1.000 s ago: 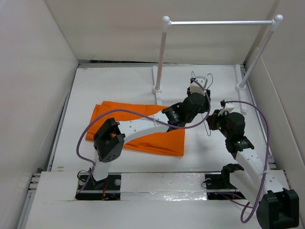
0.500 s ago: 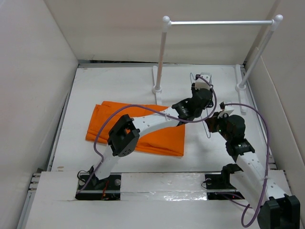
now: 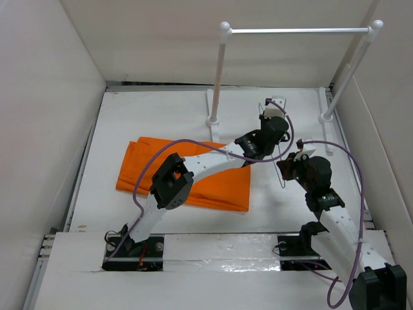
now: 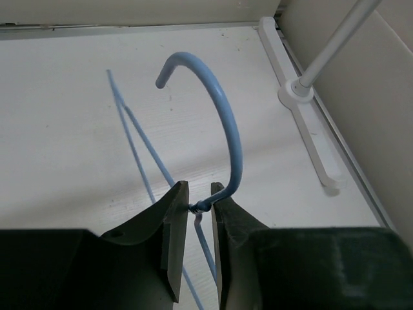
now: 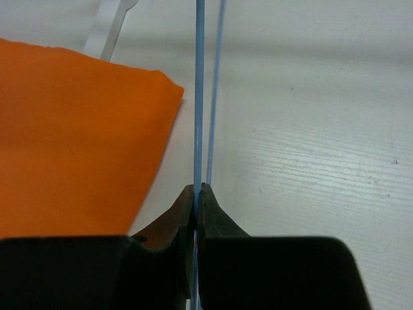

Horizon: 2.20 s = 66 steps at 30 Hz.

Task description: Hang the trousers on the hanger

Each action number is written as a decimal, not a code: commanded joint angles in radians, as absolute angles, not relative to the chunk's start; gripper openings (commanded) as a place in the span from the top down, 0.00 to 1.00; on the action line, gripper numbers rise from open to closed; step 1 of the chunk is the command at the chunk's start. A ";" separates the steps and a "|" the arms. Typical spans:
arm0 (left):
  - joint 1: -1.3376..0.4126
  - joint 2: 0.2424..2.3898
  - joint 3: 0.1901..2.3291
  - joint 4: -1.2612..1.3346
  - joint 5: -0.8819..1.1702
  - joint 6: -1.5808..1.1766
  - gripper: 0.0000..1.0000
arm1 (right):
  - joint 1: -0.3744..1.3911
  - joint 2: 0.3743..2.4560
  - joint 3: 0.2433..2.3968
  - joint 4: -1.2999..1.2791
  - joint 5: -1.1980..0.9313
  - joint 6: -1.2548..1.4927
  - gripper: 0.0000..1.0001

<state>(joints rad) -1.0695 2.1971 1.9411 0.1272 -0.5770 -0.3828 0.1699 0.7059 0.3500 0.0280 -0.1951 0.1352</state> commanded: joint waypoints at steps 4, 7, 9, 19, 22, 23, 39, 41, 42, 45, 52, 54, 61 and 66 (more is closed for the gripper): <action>-1.054 2.178 1.971 0.167 -0.624 -0.377 1.00 | 0.181 0.699 0.347 0.049 -0.224 0.117 1.00; -1.054 2.134 1.912 0.195 -0.608 -0.399 1.00 | 0.181 0.669 0.347 0.011 -0.219 0.118 0.83; -1.054 2.059 1.786 0.238 -0.574 -0.428 1.00 | 0.181 0.640 0.354 -0.052 -0.209 0.114 0.66; -1.089 1.789 1.250 0.511 -0.549 -0.647 1.00 | 0.181 0.497 0.373 -0.167 -0.268 0.089 0.13; -1.130 1.732 1.131 0.575 -0.569 -0.695 1.00 | 0.181 0.529 0.385 -0.166 -0.328 0.066 0.22; -1.150 1.718 1.102 0.586 -0.581 -0.736 1.00 | 0.181 0.538 0.385 -0.164 -0.351 0.061 0.48; -1.203 1.655 0.775 0.652 -0.704 -0.880 1.00 | 0.448 0.957 0.284 0.256 -0.227 0.213 0.62; -1.203 1.644 0.764 0.646 -0.718 -0.879 1.00 | 0.500 1.012 0.275 0.313 -0.171 0.241 0.52; -1.203 1.634 0.755 0.641 -0.733 -0.877 1.00 | 0.509 1.064 0.264 0.374 -0.158 0.261 0.49; -1.203 1.625 0.739 0.638 -0.756 -0.864 1.00 | 0.534 1.149 0.268 0.438 -0.111 0.287 0.43; -1.203 1.640 0.729 0.667 -0.781 -0.808 1.00 | 0.565 1.275 0.270 0.520 -0.071 0.325 0.33; -1.192 1.654 0.730 0.667 -0.782 -0.802 1.00 | 0.565 1.285 0.265 0.528 -0.069 0.334 0.42; -1.170 1.660 0.721 0.684 -0.785 -0.779 1.00 | 0.543 1.293 0.259 0.552 -0.106 0.330 0.94; -1.135 1.641 0.712 0.677 -0.851 -0.690 1.00 | 0.522 1.168 0.245 0.465 -0.104 0.307 1.00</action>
<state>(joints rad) -1.1603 1.6562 0.7391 0.7136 -0.7689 -0.7929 0.5354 1.2381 0.2573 0.4702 -0.1123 0.3290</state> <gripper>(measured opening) 0.047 0.026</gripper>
